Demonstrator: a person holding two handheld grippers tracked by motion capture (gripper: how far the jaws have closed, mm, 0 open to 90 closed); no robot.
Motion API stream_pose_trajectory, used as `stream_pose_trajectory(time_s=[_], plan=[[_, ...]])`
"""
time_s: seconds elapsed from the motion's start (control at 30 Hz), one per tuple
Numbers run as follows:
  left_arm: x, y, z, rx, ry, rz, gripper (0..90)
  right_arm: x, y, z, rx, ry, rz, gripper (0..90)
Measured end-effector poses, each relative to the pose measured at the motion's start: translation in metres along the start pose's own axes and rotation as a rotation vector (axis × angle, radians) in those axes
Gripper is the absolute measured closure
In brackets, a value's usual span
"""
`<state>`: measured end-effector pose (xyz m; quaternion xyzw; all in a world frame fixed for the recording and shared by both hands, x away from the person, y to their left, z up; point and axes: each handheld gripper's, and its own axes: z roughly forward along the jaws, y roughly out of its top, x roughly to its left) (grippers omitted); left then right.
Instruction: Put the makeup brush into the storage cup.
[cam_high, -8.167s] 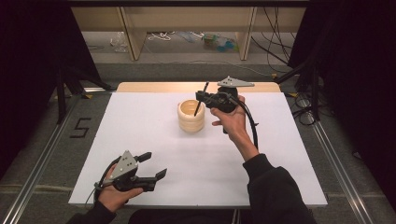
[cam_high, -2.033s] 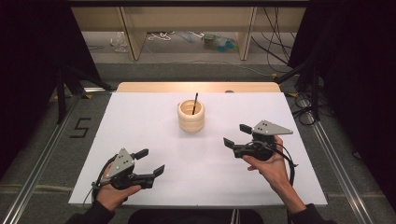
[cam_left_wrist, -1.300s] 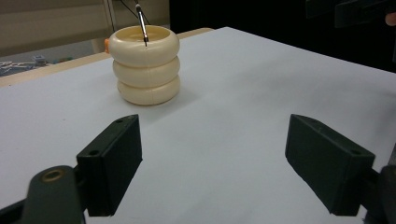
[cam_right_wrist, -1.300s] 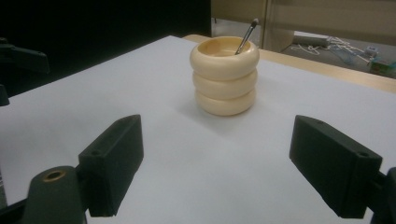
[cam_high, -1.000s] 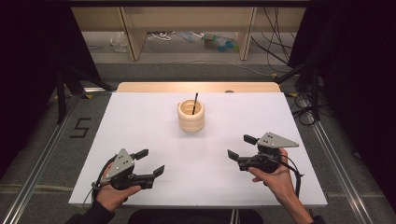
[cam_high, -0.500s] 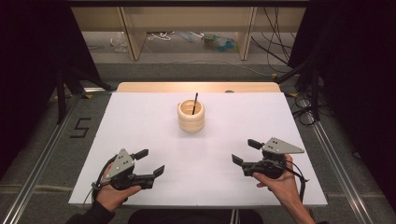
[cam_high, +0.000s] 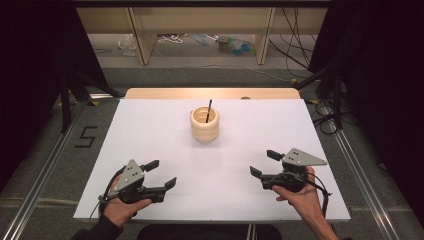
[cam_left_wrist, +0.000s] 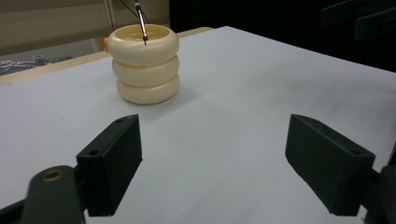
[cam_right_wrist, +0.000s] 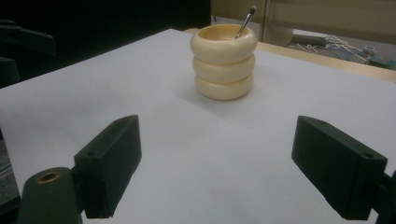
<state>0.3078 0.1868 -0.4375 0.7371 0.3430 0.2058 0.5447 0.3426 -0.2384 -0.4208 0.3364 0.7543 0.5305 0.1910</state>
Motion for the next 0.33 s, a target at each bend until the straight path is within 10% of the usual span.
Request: stream_pose_trajectory(time_s=[0.33], plan=[[0.0005, 0.0003, -0.0002, -0.001, -0.003, 0.002, 18.7, -0.0013, -0.0005, -0.0006, 0.007, -0.003, 0.008, 16.8]])
